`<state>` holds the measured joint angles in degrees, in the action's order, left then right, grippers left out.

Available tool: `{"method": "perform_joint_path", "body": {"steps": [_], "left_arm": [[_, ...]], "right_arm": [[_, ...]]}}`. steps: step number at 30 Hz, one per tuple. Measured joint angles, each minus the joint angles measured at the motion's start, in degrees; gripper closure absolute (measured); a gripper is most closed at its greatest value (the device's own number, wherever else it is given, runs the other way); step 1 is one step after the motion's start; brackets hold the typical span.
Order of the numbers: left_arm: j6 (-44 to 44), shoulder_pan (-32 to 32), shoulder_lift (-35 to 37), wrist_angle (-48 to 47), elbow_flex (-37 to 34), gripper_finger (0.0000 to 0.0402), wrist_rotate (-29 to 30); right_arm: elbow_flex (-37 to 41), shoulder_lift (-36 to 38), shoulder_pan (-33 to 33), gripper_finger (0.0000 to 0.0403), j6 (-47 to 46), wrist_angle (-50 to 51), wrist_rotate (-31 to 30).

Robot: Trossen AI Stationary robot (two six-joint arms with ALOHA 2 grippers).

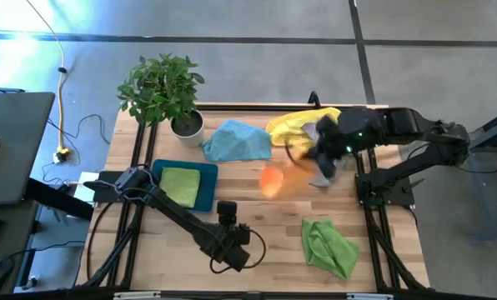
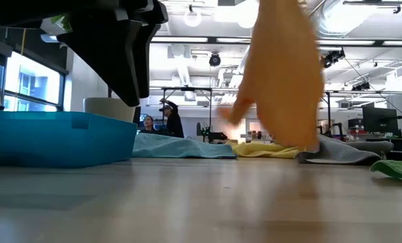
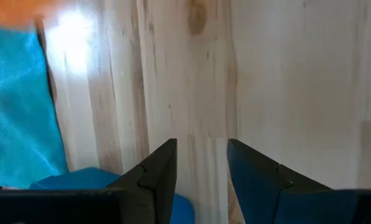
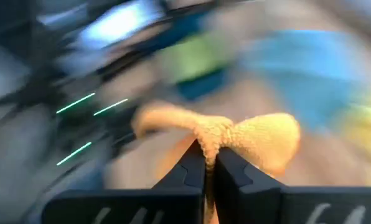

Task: Fold microfiber towels
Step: Fold the orange microfiber towel on the table

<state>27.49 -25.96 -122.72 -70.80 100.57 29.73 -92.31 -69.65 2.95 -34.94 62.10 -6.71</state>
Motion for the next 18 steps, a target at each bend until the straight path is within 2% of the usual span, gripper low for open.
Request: {"method": "perform_joint_path", "body": {"steps": [2,3,4,6,9,11,12,14,18], "left_arm": [[-0.02,0.01,0.0,0.0,0.0,0.0271,0.07],[-0.02,-0.01,0.0,0.0,0.0,0.0271,0.07],[-0.02,-0.02,0.0,0.01,0.0,0.0271,0.07],[-0.02,-0.02,0.0,0.0,0.0,0.0271,0.06],[-0.02,-0.02,0.0,0.06,0.0,0.0271,0.07],[-0.02,0.02,0.0,0.15,0.0,0.0271,0.07],[-0.03,0.07,0.0,0.15,0.0,0.0271,0.05],[-0.04,0.07,0.0,0.15,0.0,0.0271,0.06],[-0.22,0.07,0.0,0.11,0.0,0.0271,0.07]], "right_arm": [[0.04,-0.06,-0.44,0.0403,-4.65,4.34,-9.9],[0.04,-0.19,-0.61,0.0403,-5.31,4.84,-11.47],[0.04,-0.35,-0.75,0.0403,-4.74,3.88,-10.28],[0.19,-0.63,-0.41,0.0403,0.24,-1.82,-0.59],[0.35,-1.54,2.58,0.0403,11.08,-13.92,20.94],[0.35,-2.03,4.83,0.0403,18.11,-18.43,30.48],[0.37,-2.05,5.81,0.0403,20.97,-18.79,32.29],[0.37,-1.88,7.07,0.0403,23.28,-17.89,31.77],[0.46,-2.01,7.31,0.0403,18.95,-10.85,28.53]]}}
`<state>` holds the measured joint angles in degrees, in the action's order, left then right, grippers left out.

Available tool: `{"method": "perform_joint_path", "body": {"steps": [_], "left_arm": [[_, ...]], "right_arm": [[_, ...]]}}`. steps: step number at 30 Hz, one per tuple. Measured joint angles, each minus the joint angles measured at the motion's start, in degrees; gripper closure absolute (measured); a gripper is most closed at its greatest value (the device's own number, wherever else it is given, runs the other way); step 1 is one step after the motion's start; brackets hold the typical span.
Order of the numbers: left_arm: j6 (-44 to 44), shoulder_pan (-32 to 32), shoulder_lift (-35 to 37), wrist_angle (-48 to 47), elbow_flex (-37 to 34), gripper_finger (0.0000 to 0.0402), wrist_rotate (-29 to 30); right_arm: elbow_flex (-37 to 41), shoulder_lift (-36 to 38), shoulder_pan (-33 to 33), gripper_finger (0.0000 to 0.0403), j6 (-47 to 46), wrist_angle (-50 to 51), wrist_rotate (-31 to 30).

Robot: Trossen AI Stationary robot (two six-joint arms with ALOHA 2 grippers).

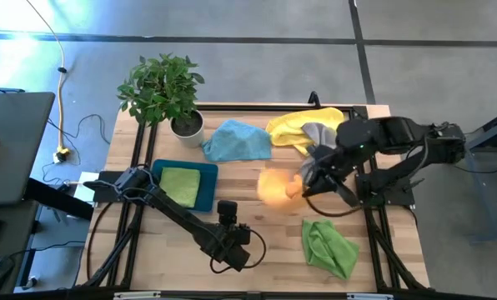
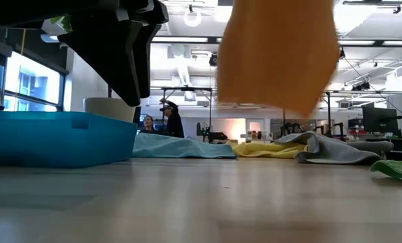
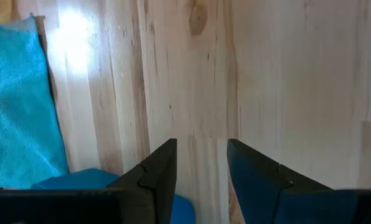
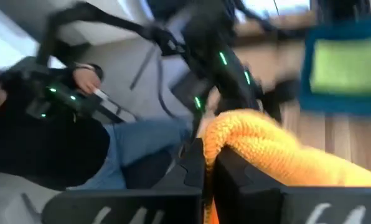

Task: Fold microfiber towels
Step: Fold the orange microfiber towel on the table

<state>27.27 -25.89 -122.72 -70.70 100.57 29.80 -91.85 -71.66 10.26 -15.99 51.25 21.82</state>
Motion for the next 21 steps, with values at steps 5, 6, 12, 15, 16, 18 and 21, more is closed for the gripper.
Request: {"method": "perform_joint_path", "body": {"steps": [5,6,12,15,16,18,21], "left_arm": [[-0.02,0.0,0.0,-0.01,0.0,0.0271,-0.01],[-0.01,0.0,0.0,0.01,0.0,0.0271,0.05],[-0.02,0.58,0.0,2.89,0.0,0.0271,8.24],[-2.6,1.69,0.0,6.69,0.0,0.0271,13.5],[-4.2,2.12,0.0,8.53,0.0,0.0271,14.46],[-8.35,3.18,0.0,12.99,0.0,0.0271,14.8],[-15.63,4.89,0.0,20.34,0.0,0.0271,12.63]], "right_arm": [[0.02,-0.49,-0.04,0.0403,-5.09,8.2,-5.72],[0.02,-0.6,-0.15,0.0403,-6.33,8.93,-6.62],[0.01,-0.94,-0.62,0.0403,-2.43,14.6,-6.9],[0.02,-0.94,-0.28,0.0403,1.56,18.71,-6.7],[0.02,-0.94,0.01,0.0403,1.74,19.56,-6.66],[0.0,-0.94,0.8,0.0403,1.73,19.71,-6.1],[0.02,-0.94,2.8,0.0403,3.47,19.63,-5.22]]}}
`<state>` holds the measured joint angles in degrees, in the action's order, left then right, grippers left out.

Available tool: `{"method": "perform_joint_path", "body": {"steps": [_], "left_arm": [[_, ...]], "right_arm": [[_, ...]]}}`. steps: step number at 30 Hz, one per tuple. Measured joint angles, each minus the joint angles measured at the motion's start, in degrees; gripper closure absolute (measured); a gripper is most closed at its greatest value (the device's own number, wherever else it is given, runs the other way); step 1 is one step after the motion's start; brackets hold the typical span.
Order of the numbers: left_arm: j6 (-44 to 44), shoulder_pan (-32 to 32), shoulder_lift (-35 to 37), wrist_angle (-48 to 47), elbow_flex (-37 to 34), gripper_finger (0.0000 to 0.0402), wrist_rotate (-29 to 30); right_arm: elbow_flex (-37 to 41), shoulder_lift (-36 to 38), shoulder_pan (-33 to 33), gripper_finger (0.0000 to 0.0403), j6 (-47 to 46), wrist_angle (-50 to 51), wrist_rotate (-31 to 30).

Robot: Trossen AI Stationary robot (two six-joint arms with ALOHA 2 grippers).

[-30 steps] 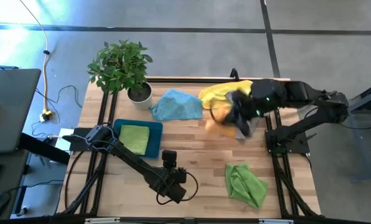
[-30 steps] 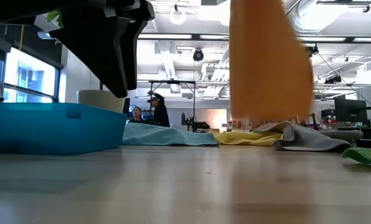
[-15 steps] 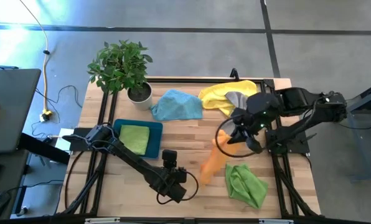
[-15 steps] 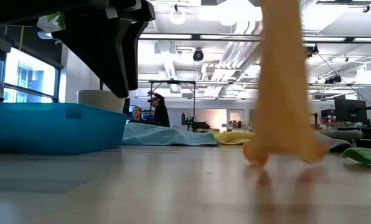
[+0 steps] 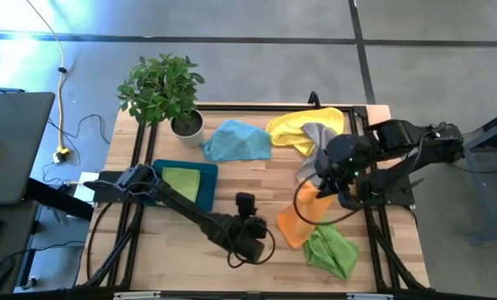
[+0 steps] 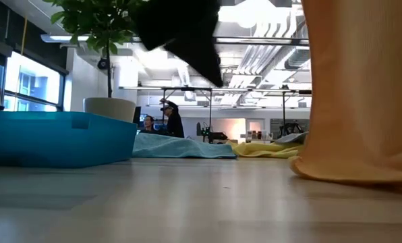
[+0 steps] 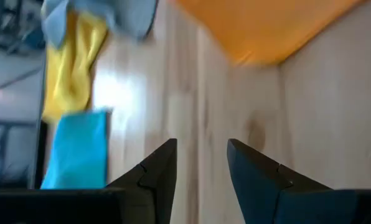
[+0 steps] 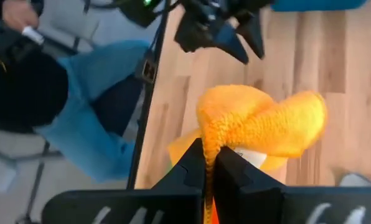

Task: Fold microfiber towels
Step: Fold the orange microfiber towel on the table

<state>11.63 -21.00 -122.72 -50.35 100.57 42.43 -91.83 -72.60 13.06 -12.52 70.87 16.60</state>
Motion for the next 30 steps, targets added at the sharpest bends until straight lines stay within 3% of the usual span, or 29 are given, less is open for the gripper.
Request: {"method": "perform_joint_path", "body": {"steps": [4,10,13,18,21,24,30], "left_arm": [[-8.85,2.48,0.0,10.97,0.0,0.0271,-8.73],[-17.04,5.53,0.0,26.09,0.02,0.0271,-26.87],[-18.69,6.96,0.03,31.9,0.02,0.0271,-31.49],[-19.94,9.09,1.31,38.79,0.06,0.0271,-27.45],[-21.39,10.14,1.94,43.49,0.02,0.0271,-22.52],[-21.51,10.99,2.05,48.12,0.03,0.0271,-21.4],[-22.5,12.44,1.97,48.81,0.02,0.027,-17.69]], "right_arm": [[-0.02,0.0,3.27,0.0402,3.64,5.14,-2.8],[-0.02,-0.63,8.97,0.0402,-0.72,11.67,-9.31],[-0.02,-1.32,12.67,0.0402,-0.32,12.7,-11.31],[-0.02,-3.17,17.58,0.0402,2.16,19.41,-14.28],[-0.02,-3.88,19.34,0.0402,4.49,18.51,-17.1],[-0.09,-4.1,20.36,0.0402,8.02,17.87,-20.66],[-0.02,-4.22,20.85,0.0402,9.56,18.68,-23.83]]}}
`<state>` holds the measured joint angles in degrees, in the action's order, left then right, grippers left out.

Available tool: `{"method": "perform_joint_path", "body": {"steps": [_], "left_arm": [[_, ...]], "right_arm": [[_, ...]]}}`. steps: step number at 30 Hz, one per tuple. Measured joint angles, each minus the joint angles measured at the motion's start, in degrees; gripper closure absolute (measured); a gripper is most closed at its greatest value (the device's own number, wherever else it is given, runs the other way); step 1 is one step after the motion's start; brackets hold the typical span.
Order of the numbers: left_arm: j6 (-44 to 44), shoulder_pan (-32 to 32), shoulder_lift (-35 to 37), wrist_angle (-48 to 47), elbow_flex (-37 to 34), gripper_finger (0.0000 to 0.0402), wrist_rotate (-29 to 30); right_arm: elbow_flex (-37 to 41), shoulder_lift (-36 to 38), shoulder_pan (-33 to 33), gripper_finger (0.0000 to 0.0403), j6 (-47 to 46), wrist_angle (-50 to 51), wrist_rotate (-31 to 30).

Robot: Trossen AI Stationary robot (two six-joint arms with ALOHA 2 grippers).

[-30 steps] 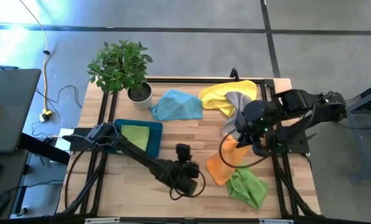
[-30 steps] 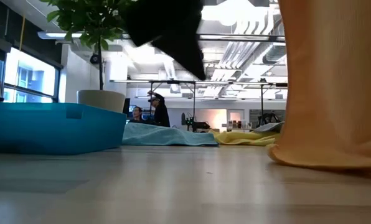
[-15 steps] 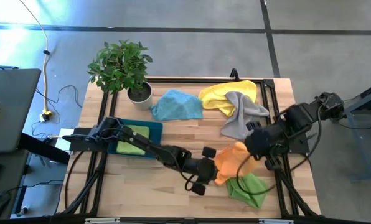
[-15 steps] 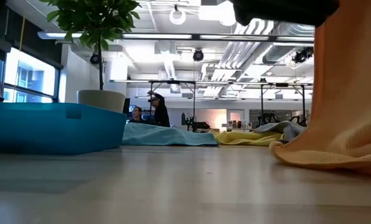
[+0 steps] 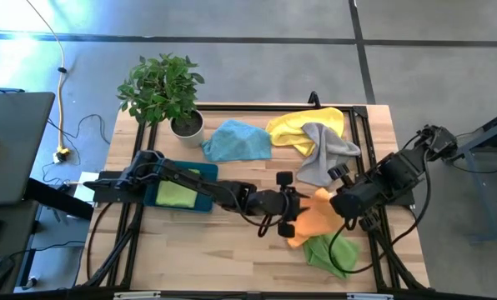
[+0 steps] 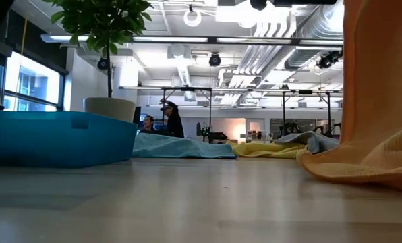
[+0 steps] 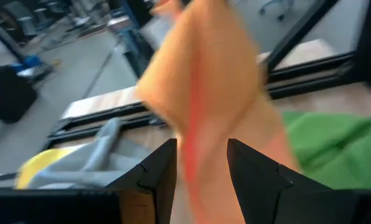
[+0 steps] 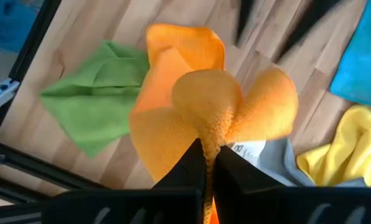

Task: Fold microfiber towels
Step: Fold the orange microfiber towel on the table

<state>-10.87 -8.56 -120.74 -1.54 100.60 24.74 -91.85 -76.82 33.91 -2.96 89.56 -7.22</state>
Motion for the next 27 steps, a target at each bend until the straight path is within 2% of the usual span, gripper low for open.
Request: {"method": "perform_joint_path", "body": {"steps": [2,7,13,18,23,24,27], "left_arm": [[-1.46,0.51,-0.01,0.0,0.0,0.027,0.1],[-2.22,2.09,-0.01,-2.08,0.0,0.027,-11.19],[-2.39,3.98,-0.05,-4.66,0.0,0.027,-9.93],[-2.87,5.34,-0.05,-4.63,0.0,0.027,-12.06],[-4.33,5.97,-0.05,-4.63,0.0,0.027,-25.32],[-4.33,5.97,-0.07,-4.61,0.0,0.027,-26.83],[-4.35,5.94,-0.07,-4.63,0.0,0.027,-26.25]], "right_arm": [[0.0,-0.02,0.02,0.0402,0.95,0.12,-0.02],[0.0,0.0,0.01,0.0402,4.02,0.15,-2.78],[0.0,0.0,0.0,0.0402,6.01,-0.33,-3.37],[0.0,0.0,0.0,0.0402,7.55,-1.87,-3.42],[0.0,0.0,-0.19,0.0402,9.62,-2.45,-7.25],[0.0,0.0,-0.32,0.0402,9.65,-2.47,-7.81],[0.0,0.0,-0.55,0.0402,10.42,-3.15,-8.73]]}}
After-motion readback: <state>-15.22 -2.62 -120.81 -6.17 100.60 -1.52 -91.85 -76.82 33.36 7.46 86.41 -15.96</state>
